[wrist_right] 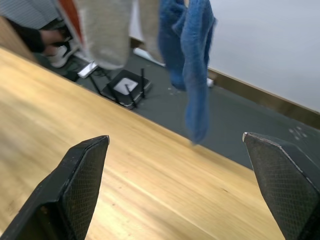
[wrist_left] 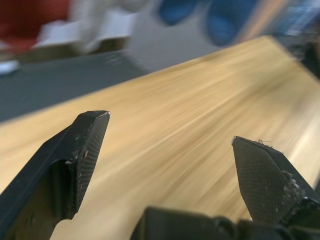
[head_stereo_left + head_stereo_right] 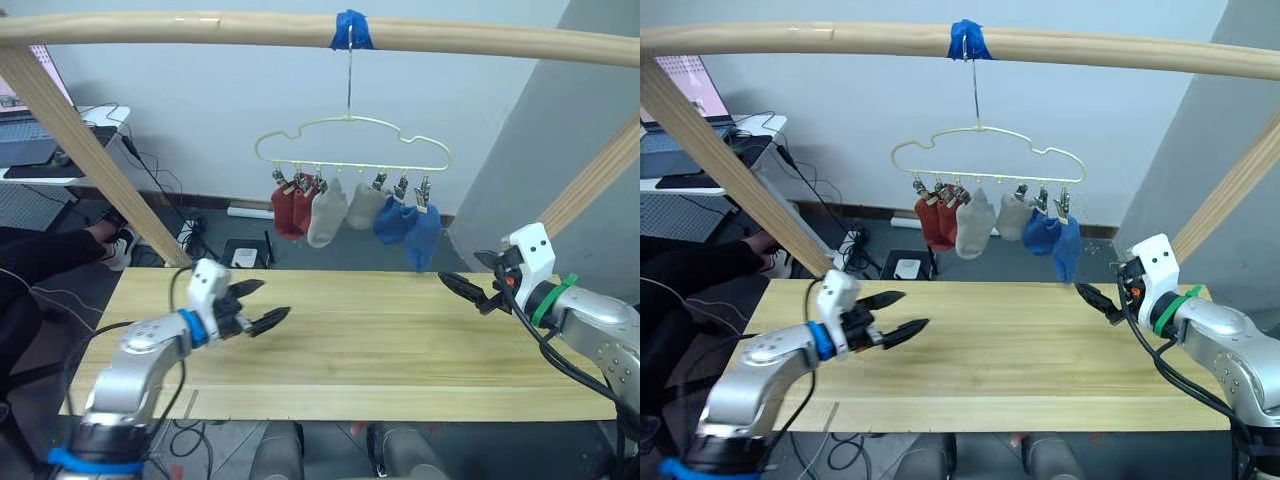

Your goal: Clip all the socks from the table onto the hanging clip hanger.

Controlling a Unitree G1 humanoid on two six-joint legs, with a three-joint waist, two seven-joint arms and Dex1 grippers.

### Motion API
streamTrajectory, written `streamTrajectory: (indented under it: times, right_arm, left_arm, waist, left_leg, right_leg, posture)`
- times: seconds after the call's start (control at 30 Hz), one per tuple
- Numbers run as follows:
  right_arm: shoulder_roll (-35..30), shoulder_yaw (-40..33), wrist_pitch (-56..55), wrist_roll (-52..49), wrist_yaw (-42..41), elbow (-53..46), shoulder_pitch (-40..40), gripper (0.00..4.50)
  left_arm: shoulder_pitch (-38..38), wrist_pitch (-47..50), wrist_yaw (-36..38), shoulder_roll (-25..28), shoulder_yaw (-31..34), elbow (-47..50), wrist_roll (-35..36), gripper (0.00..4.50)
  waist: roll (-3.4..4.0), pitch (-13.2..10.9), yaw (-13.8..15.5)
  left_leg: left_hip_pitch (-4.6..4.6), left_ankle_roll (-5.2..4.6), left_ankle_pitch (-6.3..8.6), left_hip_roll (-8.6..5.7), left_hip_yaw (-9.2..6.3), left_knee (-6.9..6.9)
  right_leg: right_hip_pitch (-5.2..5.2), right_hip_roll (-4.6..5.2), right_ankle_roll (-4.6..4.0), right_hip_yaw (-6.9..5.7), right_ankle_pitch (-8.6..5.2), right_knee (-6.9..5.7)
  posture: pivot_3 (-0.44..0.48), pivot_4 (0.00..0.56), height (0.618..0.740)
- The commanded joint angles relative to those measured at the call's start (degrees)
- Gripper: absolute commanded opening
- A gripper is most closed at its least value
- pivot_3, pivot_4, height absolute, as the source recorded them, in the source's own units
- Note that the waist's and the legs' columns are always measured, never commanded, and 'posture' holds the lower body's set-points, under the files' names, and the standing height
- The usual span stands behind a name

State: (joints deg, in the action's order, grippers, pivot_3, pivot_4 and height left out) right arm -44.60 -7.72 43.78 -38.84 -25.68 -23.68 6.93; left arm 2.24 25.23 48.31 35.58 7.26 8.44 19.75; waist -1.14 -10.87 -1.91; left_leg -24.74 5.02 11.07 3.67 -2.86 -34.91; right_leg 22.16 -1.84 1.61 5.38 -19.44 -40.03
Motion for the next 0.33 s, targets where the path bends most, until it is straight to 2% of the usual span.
streamTrajectory:
  times: [0.03, 0.17, 0.33]
  right_arm:
    - [-2.3, -0.3, -5.8, 4.2, -5.7, -0.8, -2.0, 4.5]
    - [-3.3, -0.2, -8.7, 8.4, -8.1, 0.1, -5.6, 4.5]
    - [-2.4, -0.2, -9.6, 12.1, -8.3, 0.9, -8.1, 4.5]
  left_arm:
    - [-4.1, -3.3, -0.4, 4.7, 5.3, 0.8, -2.2, 4.44]
    - [-7.2, -5.6, -0.4, 8.1, 7.5, -2.6, -3.9, 4.44]
    - [-6.9, -6.4, -1.7, 8.3, 7.6, -4.3, -5.1, 4.44]
  waist:
    - [0.0, 0.0, 0.3]
    - [0.0, 0.0, 1.0]
    - [0.0, 0.0, 1.8]
  left_leg:
    - [0.0, 0.0, 0.0, 0.0, 0.0, 0.0]
    - [0.0, 0.0, 0.0, 0.01, -0.04, 0.01]
    - [0.0, 0.0, 0.0, -0.01, 0.03, -0.01]
  right_leg:
    - [0.0, 0.0, 0.0, 0.0, 0.0, 0.01]
    - [0.0, 0.01, -0.01, -0.04, 0.0, 0.03]
    - [-0.01, 0.04, -0.01, 0.0, 0.0, 0.06]
  posture:
    - [0.092, 0.179, 0.74]
    - [0.108, 0.174, 0.74]
    - [0.109, 0.169, 0.74]
